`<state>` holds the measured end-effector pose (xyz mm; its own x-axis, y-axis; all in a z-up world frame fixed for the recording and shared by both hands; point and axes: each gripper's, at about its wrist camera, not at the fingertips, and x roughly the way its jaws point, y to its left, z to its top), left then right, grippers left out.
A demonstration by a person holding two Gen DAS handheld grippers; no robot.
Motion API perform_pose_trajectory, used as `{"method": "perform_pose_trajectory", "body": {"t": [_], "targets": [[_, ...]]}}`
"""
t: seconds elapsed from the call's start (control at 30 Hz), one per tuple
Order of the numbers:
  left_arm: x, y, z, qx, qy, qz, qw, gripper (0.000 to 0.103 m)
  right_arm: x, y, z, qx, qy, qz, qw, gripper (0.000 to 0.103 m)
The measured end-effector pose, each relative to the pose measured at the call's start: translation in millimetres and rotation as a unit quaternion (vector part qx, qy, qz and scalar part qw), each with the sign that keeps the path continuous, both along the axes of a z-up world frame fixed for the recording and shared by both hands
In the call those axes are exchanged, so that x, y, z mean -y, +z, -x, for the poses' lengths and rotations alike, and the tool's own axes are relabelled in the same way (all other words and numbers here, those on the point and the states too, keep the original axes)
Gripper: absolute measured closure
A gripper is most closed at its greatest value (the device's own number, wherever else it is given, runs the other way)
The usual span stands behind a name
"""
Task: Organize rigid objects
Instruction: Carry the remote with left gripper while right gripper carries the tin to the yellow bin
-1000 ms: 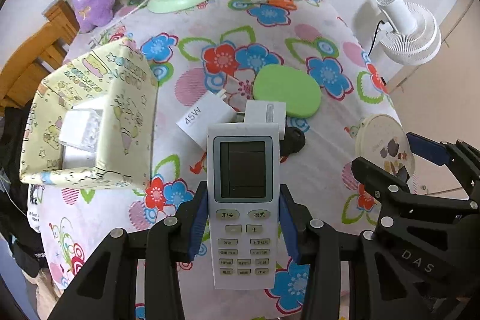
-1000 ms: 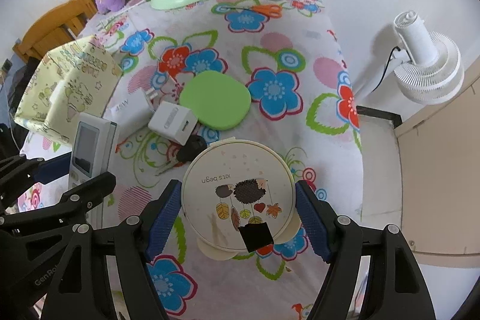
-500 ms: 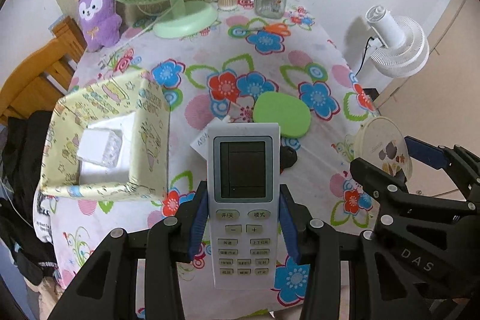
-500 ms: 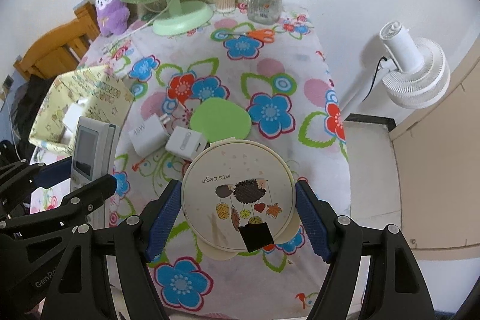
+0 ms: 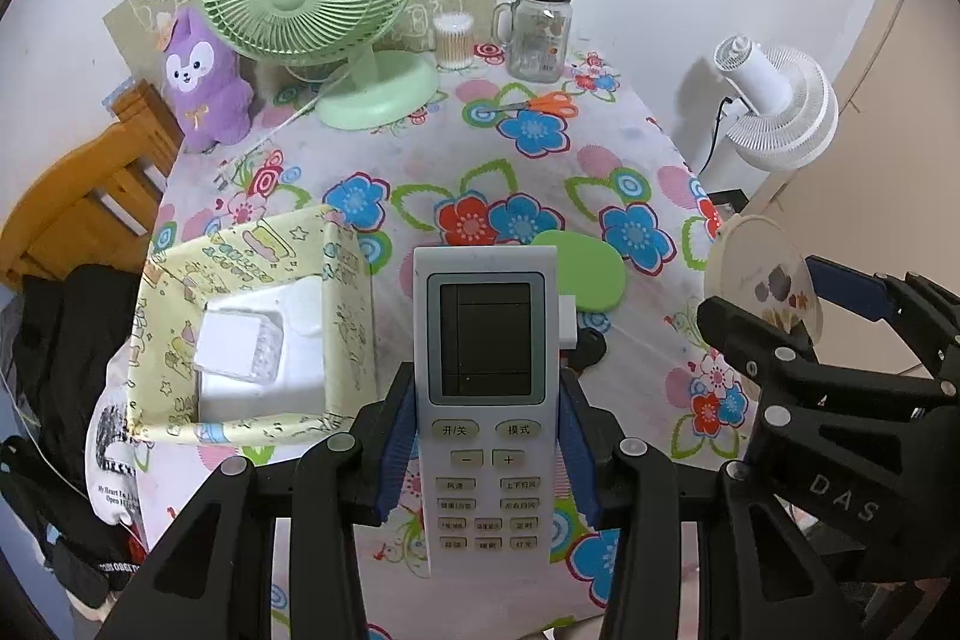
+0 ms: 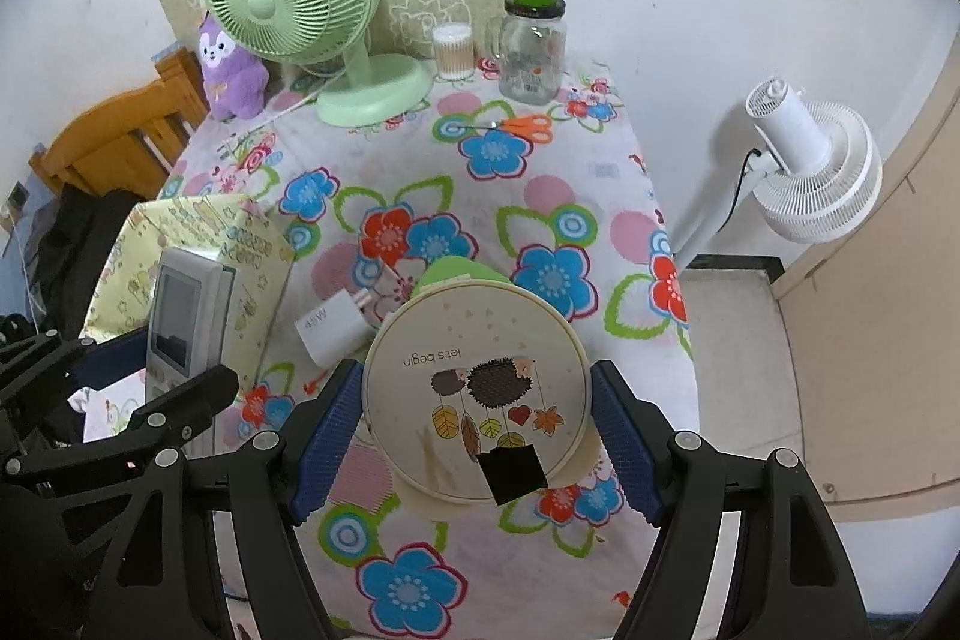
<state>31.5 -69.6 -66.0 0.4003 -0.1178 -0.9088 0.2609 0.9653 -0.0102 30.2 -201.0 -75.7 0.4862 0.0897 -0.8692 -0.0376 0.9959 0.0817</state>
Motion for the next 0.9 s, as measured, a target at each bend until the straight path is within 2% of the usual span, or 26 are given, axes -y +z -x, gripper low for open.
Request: {"method": "perform_pose_trajectory", "body": {"t": [0.9], "targets": [[-74.4,11.3,-27.9,0.019,-0.014,0.006,0.9997,0.058,-76.7,18.3,-25.8,0.01,-0.018,0.01,1.0,0.026]]}}
